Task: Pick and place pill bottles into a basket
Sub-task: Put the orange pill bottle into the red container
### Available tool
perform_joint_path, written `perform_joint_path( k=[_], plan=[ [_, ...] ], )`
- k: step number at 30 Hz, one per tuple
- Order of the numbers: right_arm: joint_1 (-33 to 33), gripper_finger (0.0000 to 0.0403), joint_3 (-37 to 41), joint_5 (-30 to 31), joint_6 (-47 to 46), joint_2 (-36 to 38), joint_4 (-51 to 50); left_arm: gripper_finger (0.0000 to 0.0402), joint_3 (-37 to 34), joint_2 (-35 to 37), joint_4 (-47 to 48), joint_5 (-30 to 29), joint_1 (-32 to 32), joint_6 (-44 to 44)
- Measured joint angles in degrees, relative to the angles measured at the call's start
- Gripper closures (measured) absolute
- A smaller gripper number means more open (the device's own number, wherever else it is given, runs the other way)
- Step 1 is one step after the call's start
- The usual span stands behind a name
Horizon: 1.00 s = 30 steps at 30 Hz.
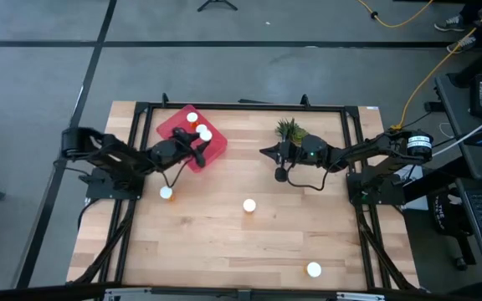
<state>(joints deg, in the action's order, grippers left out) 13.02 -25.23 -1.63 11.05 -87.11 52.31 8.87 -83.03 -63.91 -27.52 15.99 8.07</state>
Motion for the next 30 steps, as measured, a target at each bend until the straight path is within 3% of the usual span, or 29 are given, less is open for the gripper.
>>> perform_joint_path(
  k=[15, 30],
  plan=[
    [0.00, 0.0392, 0.00, -0.11, -0.38, 0.00, -1.18, 0.0210, 0.32, -11.00, -13.00, 4.52, 3.02, 1.27],
    [0.00, 0.0392, -0.03, -0.11, -0.42, 0.00, -1.01, 0.0210, 5.07, -19.57, -12.12, 6.88, 5.20, 1.25]
  ],
)
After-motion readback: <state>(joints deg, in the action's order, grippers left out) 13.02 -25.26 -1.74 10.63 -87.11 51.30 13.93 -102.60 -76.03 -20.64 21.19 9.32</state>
